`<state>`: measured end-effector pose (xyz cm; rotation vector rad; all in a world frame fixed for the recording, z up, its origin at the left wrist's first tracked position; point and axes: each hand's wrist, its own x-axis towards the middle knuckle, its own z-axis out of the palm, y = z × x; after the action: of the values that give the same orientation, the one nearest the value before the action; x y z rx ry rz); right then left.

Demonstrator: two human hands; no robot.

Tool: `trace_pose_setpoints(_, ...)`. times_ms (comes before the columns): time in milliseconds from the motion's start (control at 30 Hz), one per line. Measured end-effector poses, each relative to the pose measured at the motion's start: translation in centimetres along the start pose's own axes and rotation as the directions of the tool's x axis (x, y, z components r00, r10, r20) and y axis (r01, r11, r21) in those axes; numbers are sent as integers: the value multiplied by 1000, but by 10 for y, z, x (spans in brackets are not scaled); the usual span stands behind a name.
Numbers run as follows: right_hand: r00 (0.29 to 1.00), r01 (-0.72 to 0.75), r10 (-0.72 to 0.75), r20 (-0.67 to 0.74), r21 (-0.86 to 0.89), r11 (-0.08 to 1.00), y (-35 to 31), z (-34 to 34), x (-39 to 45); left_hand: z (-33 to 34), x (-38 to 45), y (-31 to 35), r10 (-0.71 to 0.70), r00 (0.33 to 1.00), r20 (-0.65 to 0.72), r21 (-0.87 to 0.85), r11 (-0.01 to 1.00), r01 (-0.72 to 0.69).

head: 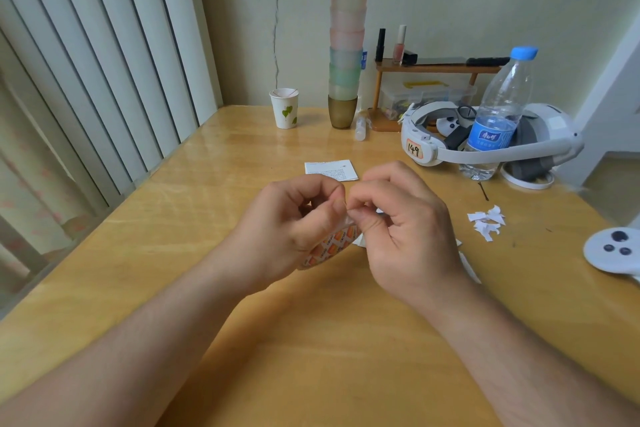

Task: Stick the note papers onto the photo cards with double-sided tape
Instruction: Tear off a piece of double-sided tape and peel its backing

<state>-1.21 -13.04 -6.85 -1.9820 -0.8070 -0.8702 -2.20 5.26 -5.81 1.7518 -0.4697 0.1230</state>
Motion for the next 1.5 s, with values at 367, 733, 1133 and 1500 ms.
trace_pose_setpoints(367,999,-30,25,38,126,992,-1,-2,-1,-3,5,2,-4,993,-116,-168,986,-16)
trace_pose_setpoints(733,711,-679,599,369,583,446,-11,-5,6,-38,11,-22,-66,998,2,694,718,46)
trace_pose_setpoints(1133,476,-733,676,563,679,-48,-14,-9,11,-20,12,-15,-111,966,-232,260,950,171)
trace_pose_setpoints(1500,497,-698,633,594,707,-116,-7,-2,6,36,2,15,-376,925,-61,-689,687,233)
